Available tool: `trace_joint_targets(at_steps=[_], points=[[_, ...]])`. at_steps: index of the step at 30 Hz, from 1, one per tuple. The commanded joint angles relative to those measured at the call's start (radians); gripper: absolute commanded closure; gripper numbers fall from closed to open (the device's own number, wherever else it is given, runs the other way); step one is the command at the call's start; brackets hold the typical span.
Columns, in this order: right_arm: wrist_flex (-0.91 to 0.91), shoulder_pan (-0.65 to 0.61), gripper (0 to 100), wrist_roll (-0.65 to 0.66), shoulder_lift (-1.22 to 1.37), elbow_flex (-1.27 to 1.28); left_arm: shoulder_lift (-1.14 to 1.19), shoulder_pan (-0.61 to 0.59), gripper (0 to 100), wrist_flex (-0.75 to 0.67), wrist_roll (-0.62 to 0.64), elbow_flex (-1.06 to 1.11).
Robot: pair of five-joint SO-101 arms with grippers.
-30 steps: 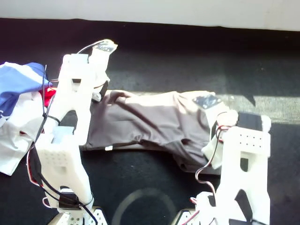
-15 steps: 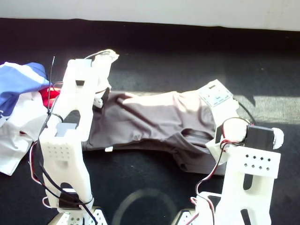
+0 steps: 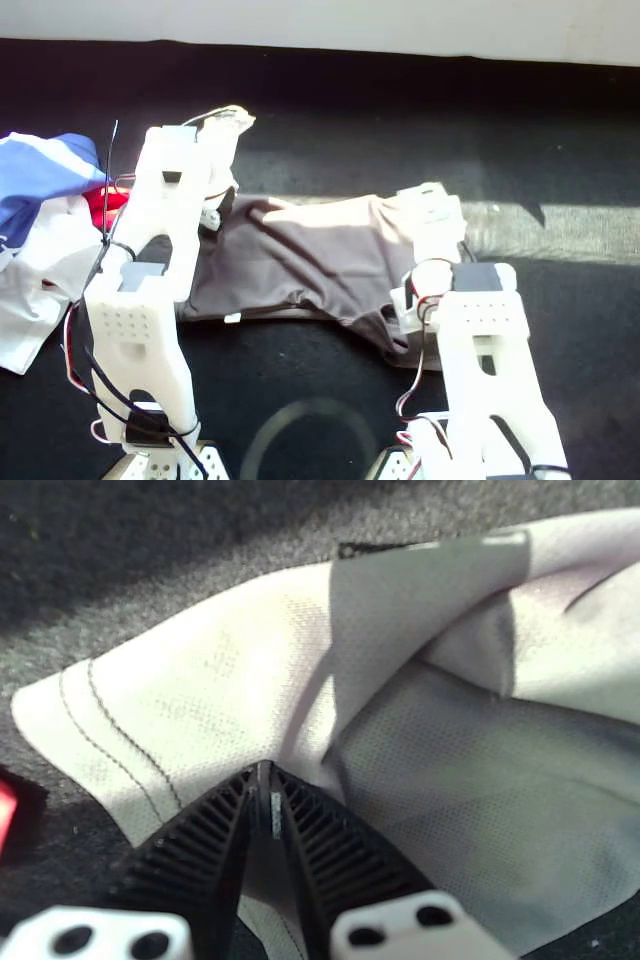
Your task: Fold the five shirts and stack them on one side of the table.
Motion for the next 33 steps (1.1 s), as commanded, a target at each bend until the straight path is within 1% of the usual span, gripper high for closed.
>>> trace_joint_targets(at_steps=[1,4,6,9,11,14,17,18,21,22,24,26,28,30,33], points=[[0.107,-0.018,73.9,-0.015,0.007,-0.107,-0.012,0.008,99,0.008,0.003,-0.012],[0.199,-0.016,73.9,-0.017,0.007,-0.170,-0.012,0.007,99,0.008,0.003,-0.012],[0.173,-0.016,73.9,-0.020,0.012,-0.179,-0.012,0.008,99,0.008,0.003,-0.012],[0.088,-0.016,73.9,-0.095,0.019,-0.174,-0.012,0.012,99,0.008,0.003,-0.012],[0.064,-0.018,73.9,-0.152,0.019,-0.174,-0.012,0.012,99,0.008,0.003,-0.012],[0.061,-0.019,73.9,-0.209,0.019,-0.182,-0.012,0.007,99,0.009,0.003,-0.012],[0.068,-0.019,74.8,-0.221,0.019,-0.176,-0.012,0.007,99,0.009,0.003,-0.012],[0.068,-0.021,77.6,-0.221,0.019,-0.174,-0.012,0.007,99,0.009,0.003,-0.012],[0.062,-0.022,93.1,-0.221,0.019,-0.183,-0.012,0.012,99,0.009,0.003,-0.012],[0.062,-0.028,96.1,-0.221,0.019,-0.185,-0.012,0.012,99,0.009,0.003,-0.012],[0.065,-0.058,94.3,-0.221,0.019,-0.199,-0.012,0.012,99,0.009,0.003,-0.012],[0.067,-0.088,88.1,-0.236,0.019,-0.219,-0.012,0.010,99,0.009,0.003,-0.012],[0.062,-0.108,81.0,-0.301,0.019,-0.242,-0.012,0.008,99,0.009,0.003,-0.012],[0.061,-0.128,76.0,-0.364,0.021,-0.260,-0.012,0.007,99,0.009,0.003,-0.010],[0.048,-0.148,74.9,-0.384,0.047,-0.269,-0.012,0.007,99,0.023,0.003,-0.012]])
